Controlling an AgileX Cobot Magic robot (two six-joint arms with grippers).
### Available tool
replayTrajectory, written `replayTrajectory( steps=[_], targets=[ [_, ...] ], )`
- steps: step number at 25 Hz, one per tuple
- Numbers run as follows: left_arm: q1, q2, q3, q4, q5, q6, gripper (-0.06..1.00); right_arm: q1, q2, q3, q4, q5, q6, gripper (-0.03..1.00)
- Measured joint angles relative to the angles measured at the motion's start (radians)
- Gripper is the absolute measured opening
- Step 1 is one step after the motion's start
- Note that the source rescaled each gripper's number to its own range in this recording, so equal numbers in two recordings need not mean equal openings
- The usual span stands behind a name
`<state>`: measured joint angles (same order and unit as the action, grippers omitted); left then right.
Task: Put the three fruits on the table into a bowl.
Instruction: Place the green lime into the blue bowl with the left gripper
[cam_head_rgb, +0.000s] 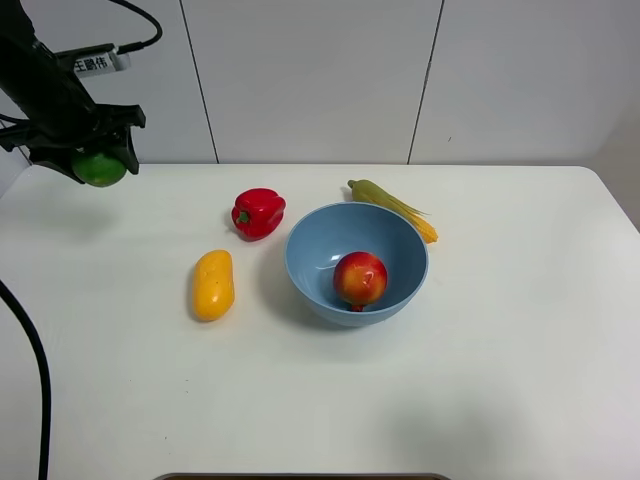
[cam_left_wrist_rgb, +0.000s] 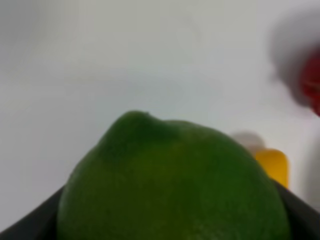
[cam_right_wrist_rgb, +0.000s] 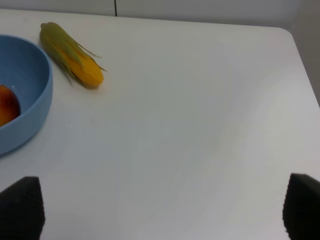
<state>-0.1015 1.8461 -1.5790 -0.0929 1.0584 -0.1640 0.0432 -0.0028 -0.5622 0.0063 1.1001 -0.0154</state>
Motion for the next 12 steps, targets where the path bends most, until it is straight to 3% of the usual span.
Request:
replayTrajectory(
  steps=[5,12],
  targets=[
    [-0.067,-0.058,0.0,-0.013,0.021,0.041,0.11,0.0,0.0,0.0,0.0,0.0,0.0,0.84],
    [-0.234,-0.069,0.0,-0.033,0.006,0.057,0.11,0.0,0.0,0.0,0.0,0.0,0.0,0.84]
  ],
)
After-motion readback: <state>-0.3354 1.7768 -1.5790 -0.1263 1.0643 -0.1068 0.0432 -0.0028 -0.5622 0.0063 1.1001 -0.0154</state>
